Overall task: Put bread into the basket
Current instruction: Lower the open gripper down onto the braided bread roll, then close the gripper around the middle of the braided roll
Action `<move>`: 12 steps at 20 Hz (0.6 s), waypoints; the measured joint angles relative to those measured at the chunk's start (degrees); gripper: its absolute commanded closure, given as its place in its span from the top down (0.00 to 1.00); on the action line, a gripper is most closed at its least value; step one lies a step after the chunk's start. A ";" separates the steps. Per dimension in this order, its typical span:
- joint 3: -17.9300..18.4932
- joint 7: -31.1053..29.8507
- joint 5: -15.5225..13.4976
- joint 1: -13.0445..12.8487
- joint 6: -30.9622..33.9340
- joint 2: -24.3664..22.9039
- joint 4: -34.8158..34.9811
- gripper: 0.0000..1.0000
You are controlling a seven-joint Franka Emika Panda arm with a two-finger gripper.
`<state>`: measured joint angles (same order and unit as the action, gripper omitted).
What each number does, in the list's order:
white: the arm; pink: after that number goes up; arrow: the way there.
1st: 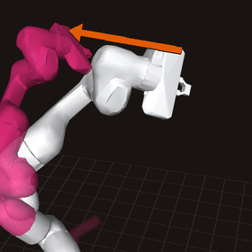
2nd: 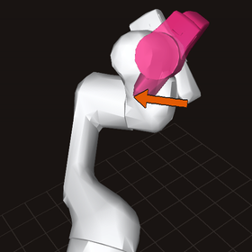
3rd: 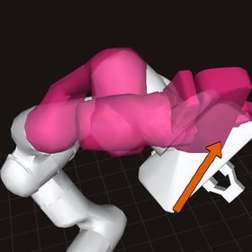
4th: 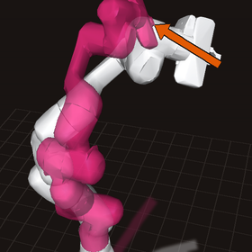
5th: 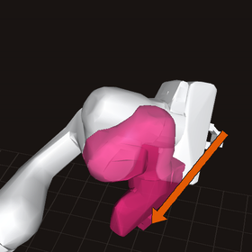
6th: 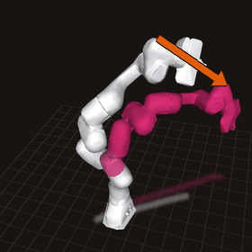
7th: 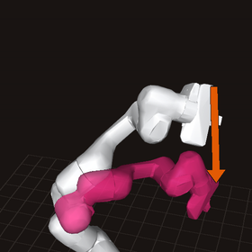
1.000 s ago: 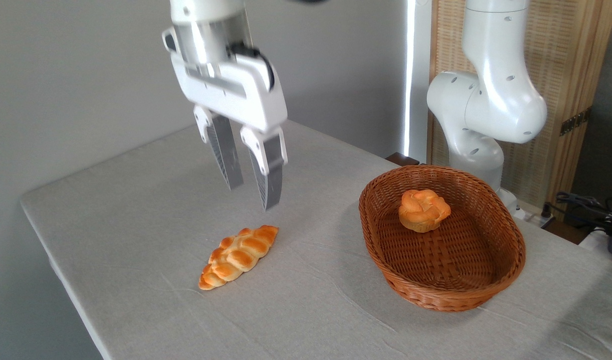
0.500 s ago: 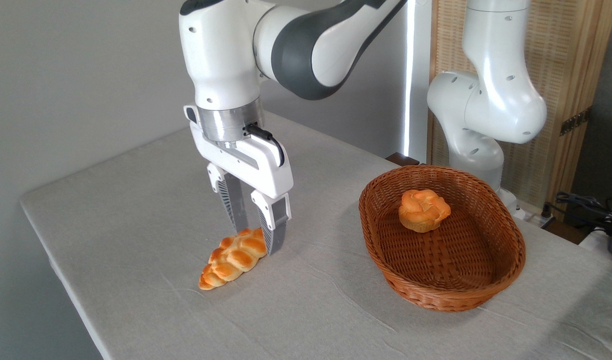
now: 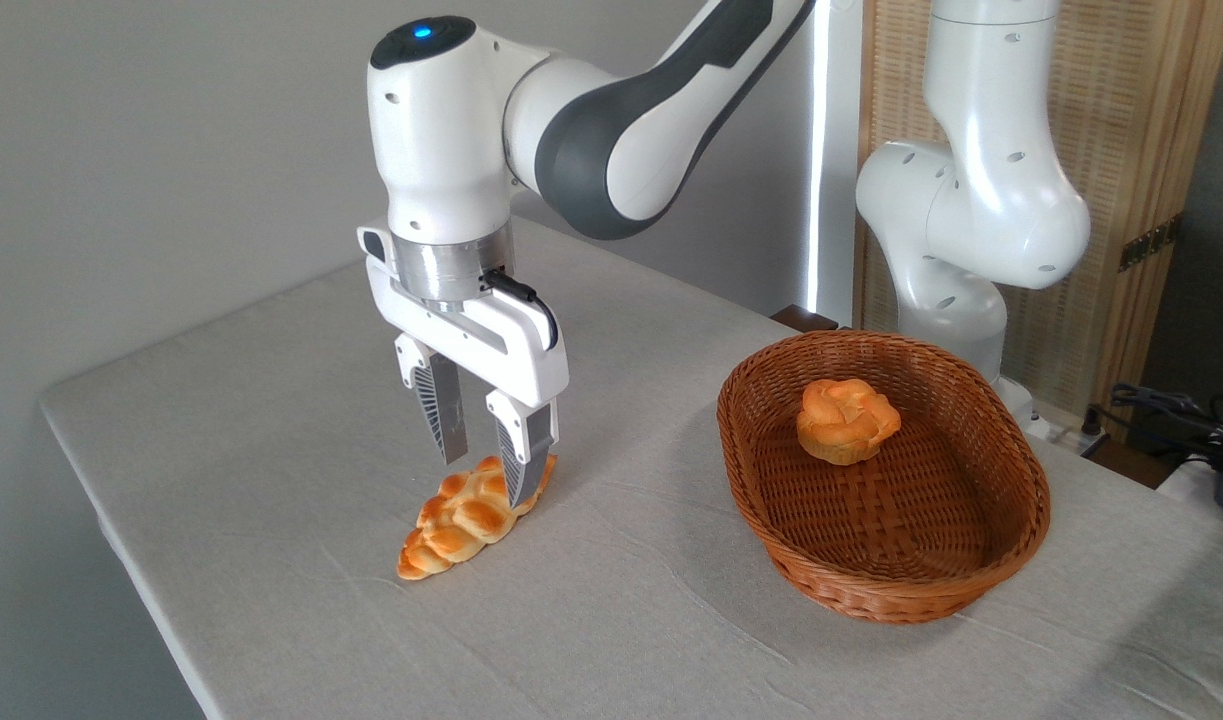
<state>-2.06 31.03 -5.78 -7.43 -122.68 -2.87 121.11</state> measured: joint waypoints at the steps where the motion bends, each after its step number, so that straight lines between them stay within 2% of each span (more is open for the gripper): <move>1: -0.19 -0.08 0.00 -0.02 -0.94 0.05 0.56 1.00; 10: -1.60 -0.48 -0.02 -0.58 -6.73 1.07 4.58 1.00; 12: -1.94 -0.48 -0.02 -0.62 -7.17 1.25 4.92 0.94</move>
<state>-4.00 30.55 -5.79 -8.05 -129.85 -1.62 126.03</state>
